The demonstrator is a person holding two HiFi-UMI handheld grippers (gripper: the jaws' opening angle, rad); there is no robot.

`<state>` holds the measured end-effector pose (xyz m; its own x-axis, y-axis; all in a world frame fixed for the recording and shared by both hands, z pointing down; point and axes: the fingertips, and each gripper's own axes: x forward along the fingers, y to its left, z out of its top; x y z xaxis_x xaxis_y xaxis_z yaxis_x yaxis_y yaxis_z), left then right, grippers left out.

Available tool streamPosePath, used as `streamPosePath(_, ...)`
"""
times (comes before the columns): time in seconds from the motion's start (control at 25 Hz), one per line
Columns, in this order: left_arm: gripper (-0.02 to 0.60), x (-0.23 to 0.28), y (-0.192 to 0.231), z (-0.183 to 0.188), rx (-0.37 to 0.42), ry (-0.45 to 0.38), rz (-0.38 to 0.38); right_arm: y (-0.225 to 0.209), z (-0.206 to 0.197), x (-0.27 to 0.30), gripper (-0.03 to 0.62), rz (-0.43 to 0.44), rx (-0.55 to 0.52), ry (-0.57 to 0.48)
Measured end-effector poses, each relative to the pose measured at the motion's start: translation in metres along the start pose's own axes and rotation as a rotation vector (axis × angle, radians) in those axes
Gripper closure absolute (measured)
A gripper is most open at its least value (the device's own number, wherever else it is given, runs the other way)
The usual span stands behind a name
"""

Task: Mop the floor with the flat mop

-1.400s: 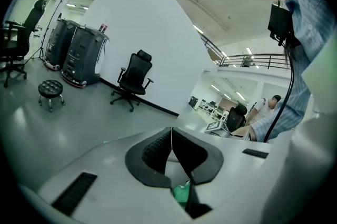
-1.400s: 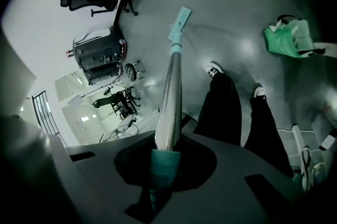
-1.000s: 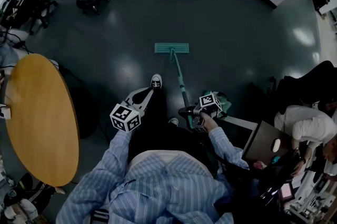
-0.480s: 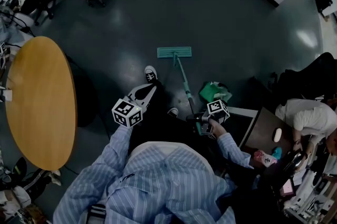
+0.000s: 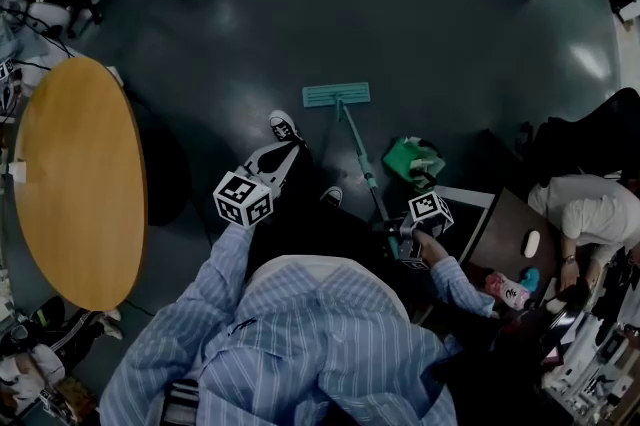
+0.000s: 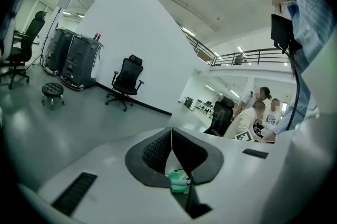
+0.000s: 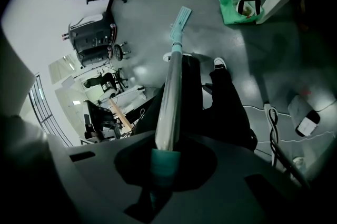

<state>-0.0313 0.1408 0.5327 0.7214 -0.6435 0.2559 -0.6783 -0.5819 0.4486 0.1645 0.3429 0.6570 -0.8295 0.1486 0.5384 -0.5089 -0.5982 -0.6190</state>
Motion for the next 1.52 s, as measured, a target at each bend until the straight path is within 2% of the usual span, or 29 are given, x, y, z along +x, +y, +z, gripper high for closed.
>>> streamPosePath(0.4,0.574,0.005,0.0,-0.002,0.0,0.021,-0.003,0.006,-0.006,0.0,0.554,-0.034,-0.033,0.02)
streamPosePath(0.72,0.574,0.015,0.002,0.0,0.0,0.026,0.002,0.02,0.005,-0.005,0.554,0.003,-0.032,0.024)
streamPosePath(0.92,0.574,0.004,0.019,0.007,-0.005,0.018,0.021,0.035,0.008,0.007,0.553,0.006,-0.039,0.023)
streamPosePath(1.2,0.574,0.032,0.038,0.015,-0.018,0.026,0.032,0.058,0.05,0.006,0.554,0.029,-0.025,0.01)
streamPosePath(1.52,0.574,0.07,0.078,0.044,-0.017,0.039,0.038,0.106,0.114,0.01,0.553,0.047,-0.027,0.002)
